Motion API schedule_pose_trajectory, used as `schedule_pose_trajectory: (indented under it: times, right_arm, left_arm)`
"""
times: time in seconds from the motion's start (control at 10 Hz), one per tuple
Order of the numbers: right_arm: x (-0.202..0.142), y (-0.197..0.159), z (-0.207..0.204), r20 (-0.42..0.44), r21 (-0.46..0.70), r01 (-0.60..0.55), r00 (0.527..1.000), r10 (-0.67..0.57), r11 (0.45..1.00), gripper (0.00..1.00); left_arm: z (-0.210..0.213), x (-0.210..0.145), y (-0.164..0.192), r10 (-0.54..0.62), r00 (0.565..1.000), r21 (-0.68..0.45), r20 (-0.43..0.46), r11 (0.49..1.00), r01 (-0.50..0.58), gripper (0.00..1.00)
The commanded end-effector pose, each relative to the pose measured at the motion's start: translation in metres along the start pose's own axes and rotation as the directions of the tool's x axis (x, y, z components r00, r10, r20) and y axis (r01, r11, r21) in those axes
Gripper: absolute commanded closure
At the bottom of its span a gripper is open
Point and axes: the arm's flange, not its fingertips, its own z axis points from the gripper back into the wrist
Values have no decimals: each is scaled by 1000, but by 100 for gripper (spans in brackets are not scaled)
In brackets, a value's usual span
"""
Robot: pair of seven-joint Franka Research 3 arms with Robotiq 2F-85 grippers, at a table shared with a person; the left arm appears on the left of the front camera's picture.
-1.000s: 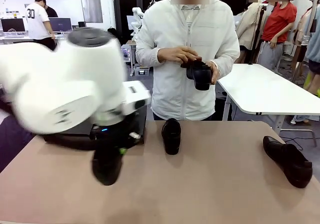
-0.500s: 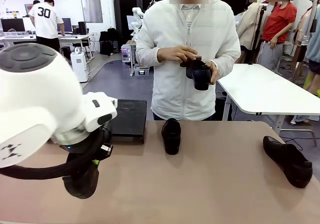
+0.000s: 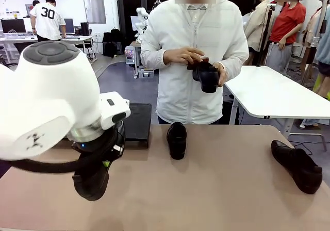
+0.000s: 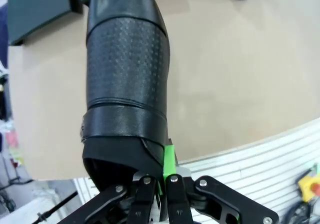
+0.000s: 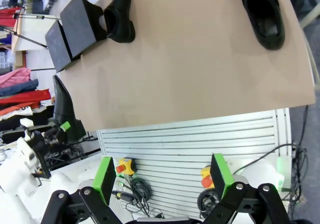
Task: Organize the shoes by placing them on the stand.
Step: Place the Shoe from the middle of the table onto the Shoes Stand.
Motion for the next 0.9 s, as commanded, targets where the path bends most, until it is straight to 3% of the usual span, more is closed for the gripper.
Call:
schedule_pose_trajectory:
  times: [0.0,0.1,0.3,0.6,0.8]
  right_arm:
    - [0,-1,3,-4,-5,-15,1000,15,1000,0]
    - [0,-1,3,-4,-5,-15,1000,15,1000,0]
    - [0,-1,3,-4,-5,-15,1000,15,1000,0]
    - [0,-1,3,-4,-5,-15,1000,15,1000,0]
    - [0,-1,3,-4,-5,-15,1000,15,1000,0]
  left_arm:
    - [-5,87,28,244,970,41,-6,969,-244,100]
    - [-19,133,42,208,978,47,1,977,-208,100]
    - [-56,190,56,177,984,70,-15,982,-176,100]
    - [-113,229,63,61,989,121,133,990,-77,100]
    - [-137,249,74,106,976,118,189,985,-130,100]
